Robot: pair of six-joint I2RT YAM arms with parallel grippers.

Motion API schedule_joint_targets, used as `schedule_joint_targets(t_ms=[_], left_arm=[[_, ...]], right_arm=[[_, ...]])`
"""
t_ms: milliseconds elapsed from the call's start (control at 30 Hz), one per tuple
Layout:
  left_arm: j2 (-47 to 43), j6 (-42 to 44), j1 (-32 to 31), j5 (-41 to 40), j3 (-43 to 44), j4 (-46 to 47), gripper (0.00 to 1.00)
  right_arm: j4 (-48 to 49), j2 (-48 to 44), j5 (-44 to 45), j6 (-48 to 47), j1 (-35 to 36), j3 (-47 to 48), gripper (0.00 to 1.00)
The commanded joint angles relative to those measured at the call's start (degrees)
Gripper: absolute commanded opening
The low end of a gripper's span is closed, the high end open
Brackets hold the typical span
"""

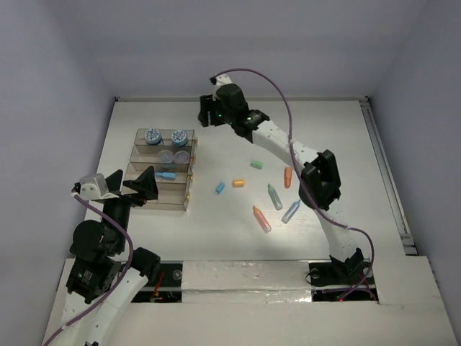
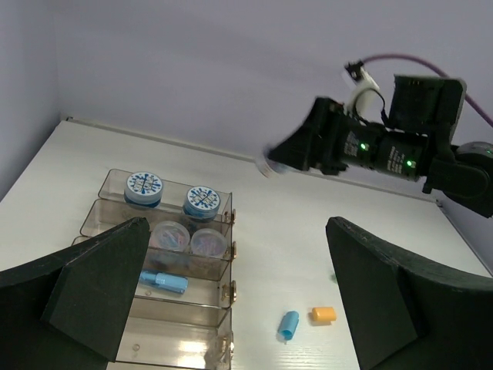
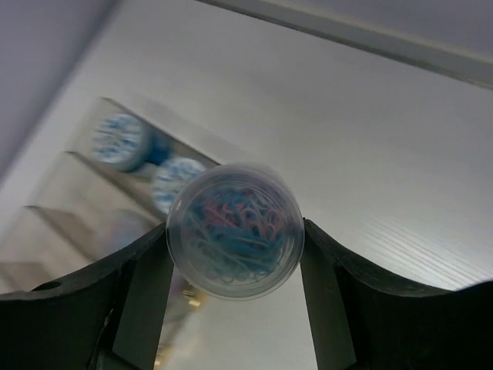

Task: Sort the stationery into containers
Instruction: Place the stationery in the storage box.

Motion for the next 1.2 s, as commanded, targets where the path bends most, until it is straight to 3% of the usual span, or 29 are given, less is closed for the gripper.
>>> schedule_joint_targets(t_ms=[0, 100, 467, 1167], left_arm=[[0.7, 0.4, -0.3, 0.1, -0.4, 2.6, 0.99], [0.7, 0.4, -0.3, 0.3, -0.4, 2.7, 0.99], [0.7, 0.4, -0.3, 0.8, -0.4, 2.7, 0.99], [-0.7, 0.3, -0.3, 1.0, -0.3, 2.4, 0.99]], right_arm=[[7.4, 6.1, -7.8, 2.1, 4.2, 11.1, 0.45], [9.5, 10.3, -9.6, 3.5, 7.4, 18.0, 0.44], [23.8, 23.4, -12.6, 10.9, 11.8, 28.5, 0.42], [28.3, 30.0, -9.9, 12.6, 16.0, 28.3, 0.43]])
